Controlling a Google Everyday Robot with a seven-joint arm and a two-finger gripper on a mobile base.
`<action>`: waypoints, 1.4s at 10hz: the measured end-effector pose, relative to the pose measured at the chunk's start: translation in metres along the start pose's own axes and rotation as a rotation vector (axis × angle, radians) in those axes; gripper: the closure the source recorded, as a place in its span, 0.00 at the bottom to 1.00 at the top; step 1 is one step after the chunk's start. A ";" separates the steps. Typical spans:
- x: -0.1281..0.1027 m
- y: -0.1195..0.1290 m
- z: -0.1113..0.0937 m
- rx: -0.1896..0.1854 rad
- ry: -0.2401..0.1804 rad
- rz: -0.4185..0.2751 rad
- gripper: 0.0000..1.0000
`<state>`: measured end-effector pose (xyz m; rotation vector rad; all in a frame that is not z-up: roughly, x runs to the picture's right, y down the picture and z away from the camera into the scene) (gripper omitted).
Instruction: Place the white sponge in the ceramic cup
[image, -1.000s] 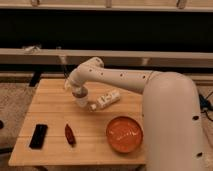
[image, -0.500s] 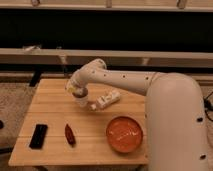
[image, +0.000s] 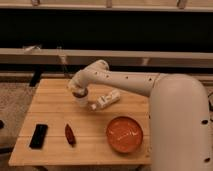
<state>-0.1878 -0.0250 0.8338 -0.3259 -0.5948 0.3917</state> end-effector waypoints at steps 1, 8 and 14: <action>0.001 -0.001 -0.001 0.002 -0.003 0.006 0.20; 0.005 -0.001 -0.002 0.003 -0.007 0.023 0.20; 0.009 0.000 0.000 0.009 -0.007 0.038 0.20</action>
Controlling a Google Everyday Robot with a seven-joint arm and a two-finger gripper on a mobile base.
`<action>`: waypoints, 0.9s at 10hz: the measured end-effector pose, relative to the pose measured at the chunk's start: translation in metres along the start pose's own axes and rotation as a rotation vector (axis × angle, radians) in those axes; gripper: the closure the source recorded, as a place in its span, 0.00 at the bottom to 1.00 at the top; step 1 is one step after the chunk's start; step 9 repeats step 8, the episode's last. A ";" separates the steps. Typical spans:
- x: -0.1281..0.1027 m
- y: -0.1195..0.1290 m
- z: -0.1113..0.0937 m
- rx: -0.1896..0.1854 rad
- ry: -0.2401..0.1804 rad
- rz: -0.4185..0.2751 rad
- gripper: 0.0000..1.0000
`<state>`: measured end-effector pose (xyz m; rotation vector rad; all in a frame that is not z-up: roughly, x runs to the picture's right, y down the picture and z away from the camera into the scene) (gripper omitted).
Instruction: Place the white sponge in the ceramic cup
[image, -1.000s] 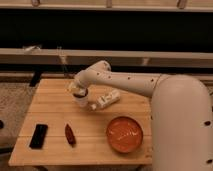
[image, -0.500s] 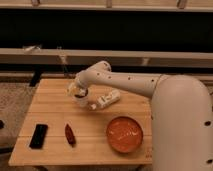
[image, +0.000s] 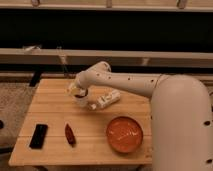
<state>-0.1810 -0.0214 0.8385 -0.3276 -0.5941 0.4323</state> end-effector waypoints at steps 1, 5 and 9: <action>0.001 0.000 0.000 0.001 -0.001 0.003 0.20; 0.000 -0.002 -0.007 -0.001 -0.048 0.010 0.20; 0.001 -0.003 -0.009 -0.001 -0.047 0.013 0.20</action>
